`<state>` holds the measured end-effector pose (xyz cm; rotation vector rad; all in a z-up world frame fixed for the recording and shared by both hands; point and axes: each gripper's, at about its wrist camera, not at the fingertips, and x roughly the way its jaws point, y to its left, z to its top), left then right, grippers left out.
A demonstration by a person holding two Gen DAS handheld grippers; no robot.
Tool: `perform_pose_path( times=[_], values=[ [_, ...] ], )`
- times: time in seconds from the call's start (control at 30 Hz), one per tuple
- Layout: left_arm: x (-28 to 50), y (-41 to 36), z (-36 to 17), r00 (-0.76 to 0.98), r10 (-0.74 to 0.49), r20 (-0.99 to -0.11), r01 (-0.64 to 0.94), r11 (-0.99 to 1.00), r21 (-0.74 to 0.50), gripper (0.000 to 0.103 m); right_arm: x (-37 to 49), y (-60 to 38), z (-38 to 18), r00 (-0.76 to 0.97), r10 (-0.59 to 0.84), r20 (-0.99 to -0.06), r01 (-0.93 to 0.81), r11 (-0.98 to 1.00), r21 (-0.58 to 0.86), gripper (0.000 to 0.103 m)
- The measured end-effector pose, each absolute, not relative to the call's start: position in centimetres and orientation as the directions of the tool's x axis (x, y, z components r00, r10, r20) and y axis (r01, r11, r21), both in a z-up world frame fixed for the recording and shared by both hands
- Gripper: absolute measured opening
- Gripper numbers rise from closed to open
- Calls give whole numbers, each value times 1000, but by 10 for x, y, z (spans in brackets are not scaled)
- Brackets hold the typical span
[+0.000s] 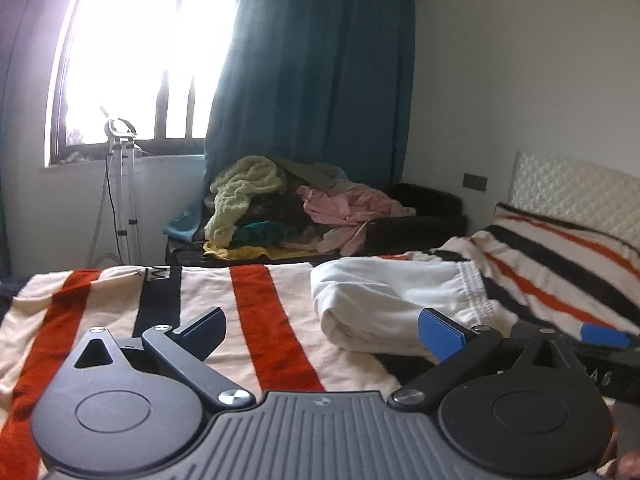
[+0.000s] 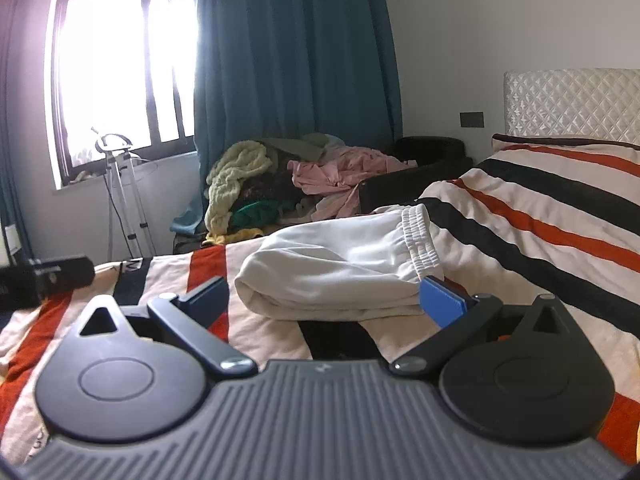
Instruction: Fold clothes
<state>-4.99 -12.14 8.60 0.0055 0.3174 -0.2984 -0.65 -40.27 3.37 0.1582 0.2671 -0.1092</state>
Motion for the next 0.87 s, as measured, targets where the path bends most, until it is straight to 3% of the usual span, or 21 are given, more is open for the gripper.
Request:
perform_pose_path(
  times=[0.87],
  values=[
    [-49,-114,78,905,-262,-335,250,965,-79,103,-1,-397,31,954,-81,-289,121,985,122,103]
  ],
)
